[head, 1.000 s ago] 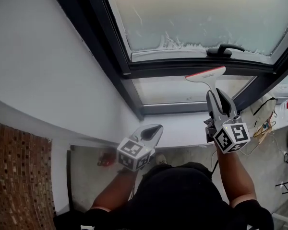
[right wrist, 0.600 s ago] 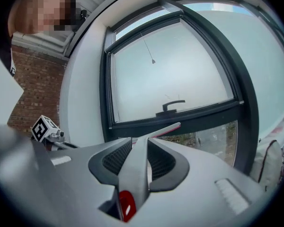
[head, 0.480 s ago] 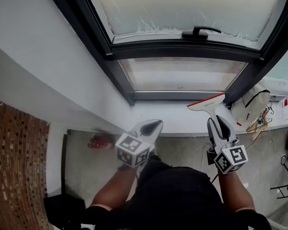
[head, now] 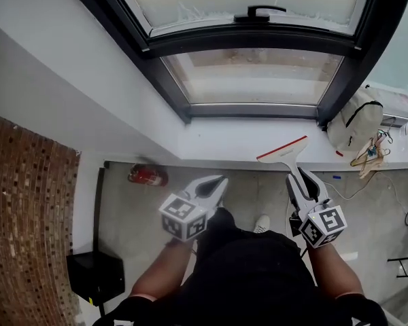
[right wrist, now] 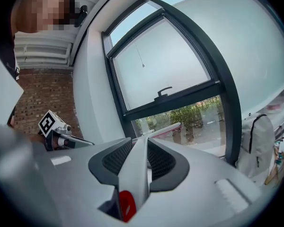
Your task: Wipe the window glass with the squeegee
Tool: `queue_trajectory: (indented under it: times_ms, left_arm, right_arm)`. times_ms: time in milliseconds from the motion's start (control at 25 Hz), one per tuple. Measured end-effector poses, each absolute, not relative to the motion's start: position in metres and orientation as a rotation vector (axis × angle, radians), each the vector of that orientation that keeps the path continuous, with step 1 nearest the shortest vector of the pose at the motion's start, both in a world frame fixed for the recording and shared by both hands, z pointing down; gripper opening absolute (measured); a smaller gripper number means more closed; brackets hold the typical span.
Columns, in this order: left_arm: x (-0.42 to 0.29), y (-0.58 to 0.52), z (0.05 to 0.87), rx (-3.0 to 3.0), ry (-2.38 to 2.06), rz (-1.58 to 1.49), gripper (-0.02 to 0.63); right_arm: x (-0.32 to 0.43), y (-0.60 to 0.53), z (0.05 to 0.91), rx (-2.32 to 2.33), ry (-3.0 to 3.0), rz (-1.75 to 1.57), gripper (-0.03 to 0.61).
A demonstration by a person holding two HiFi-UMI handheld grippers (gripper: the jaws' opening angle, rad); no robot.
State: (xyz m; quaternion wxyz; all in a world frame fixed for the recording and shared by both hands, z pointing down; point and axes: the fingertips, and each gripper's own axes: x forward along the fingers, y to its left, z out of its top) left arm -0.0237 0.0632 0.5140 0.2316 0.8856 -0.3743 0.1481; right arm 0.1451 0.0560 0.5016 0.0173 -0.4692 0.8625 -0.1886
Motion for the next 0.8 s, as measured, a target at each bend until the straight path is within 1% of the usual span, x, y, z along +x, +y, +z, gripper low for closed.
queue_trajectory:
  times_ms: [240, 440, 800]
  left_arm:
    - [-0.023, 0.084, 0.502, 2.484, -1.002, 0.42, 0.001]
    - [-0.032, 0.097, 0.49, 2.516, -0.963, 0.427, 0.001]
    - [-0.096, 0.138, 0.495, 2.548, -0.89, 0.446, 0.001]
  right_arm:
    - [0.138, 0.084, 0.494, -1.428, 2.681, -0.585, 0.126]
    - [0.113, 0.107, 0.488, -1.444, 2.695, -0.562, 0.127]
    - [0.043, 0.169, 0.495, -1.524, 2.604, -0.635, 0.126]
